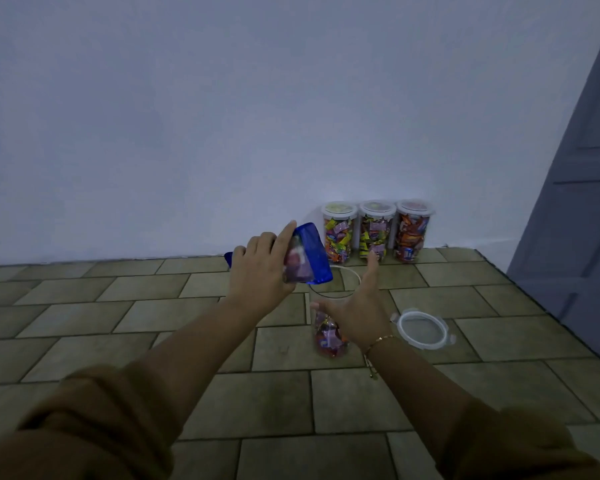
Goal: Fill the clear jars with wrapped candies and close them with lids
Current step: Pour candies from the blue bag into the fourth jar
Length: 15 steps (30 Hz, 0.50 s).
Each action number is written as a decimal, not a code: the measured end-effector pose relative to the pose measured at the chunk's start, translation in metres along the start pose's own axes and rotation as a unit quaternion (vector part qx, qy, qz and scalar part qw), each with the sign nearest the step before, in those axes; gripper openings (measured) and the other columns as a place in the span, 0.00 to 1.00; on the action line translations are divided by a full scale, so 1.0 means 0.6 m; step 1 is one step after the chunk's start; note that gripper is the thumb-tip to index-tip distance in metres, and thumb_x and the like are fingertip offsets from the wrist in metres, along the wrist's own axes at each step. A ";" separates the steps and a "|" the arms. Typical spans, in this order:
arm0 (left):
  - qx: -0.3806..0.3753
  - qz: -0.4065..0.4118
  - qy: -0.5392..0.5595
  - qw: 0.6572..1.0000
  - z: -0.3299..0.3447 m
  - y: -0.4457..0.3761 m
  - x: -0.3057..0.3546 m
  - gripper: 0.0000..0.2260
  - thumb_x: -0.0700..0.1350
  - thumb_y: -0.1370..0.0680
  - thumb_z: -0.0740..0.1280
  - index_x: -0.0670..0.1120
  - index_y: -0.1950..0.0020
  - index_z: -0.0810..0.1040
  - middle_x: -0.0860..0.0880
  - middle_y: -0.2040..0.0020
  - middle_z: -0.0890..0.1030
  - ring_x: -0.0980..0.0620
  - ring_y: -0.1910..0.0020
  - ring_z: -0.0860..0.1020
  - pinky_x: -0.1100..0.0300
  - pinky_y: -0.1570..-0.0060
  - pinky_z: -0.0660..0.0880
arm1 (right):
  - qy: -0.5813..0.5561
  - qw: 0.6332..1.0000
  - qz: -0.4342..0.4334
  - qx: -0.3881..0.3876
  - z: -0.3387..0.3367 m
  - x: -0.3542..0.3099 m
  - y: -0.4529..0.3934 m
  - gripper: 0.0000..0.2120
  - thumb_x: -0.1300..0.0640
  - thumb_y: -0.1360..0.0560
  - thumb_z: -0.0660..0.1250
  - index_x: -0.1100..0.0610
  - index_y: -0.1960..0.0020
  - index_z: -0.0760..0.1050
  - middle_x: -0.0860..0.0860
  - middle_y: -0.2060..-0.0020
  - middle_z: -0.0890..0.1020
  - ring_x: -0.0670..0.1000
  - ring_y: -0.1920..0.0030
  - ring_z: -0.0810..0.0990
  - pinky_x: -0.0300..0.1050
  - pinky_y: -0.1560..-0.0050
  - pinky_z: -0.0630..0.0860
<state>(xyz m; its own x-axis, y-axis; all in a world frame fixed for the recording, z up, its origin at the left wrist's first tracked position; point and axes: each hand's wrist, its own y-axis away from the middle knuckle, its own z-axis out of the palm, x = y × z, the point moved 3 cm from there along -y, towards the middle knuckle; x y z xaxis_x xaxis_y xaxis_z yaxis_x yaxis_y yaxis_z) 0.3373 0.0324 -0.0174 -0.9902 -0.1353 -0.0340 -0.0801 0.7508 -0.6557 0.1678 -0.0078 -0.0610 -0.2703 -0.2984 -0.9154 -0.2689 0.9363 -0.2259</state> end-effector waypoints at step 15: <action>-0.149 0.219 -0.221 0.939 -0.019 -0.040 0.038 0.41 0.44 0.25 0.65 0.54 0.24 0.37 0.47 0.36 0.65 0.45 0.38 0.66 0.51 0.38 0.62 | -0.029 0.998 0.007 -0.059 0.000 0.022 -0.009 0.56 0.57 0.33 0.76 0.45 0.25 0.35 0.53 0.29 0.65 0.53 0.42 0.78 0.49 0.41 0.76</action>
<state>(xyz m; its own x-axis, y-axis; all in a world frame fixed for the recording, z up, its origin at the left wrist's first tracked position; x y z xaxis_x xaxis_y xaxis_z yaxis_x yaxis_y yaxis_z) 0.3155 0.0187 0.0064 -0.7969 0.0231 -0.6036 0.2306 0.9352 -0.2687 0.1656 -0.0167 -0.0720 -0.2221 -0.2719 -0.9363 -0.3739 0.9106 -0.1758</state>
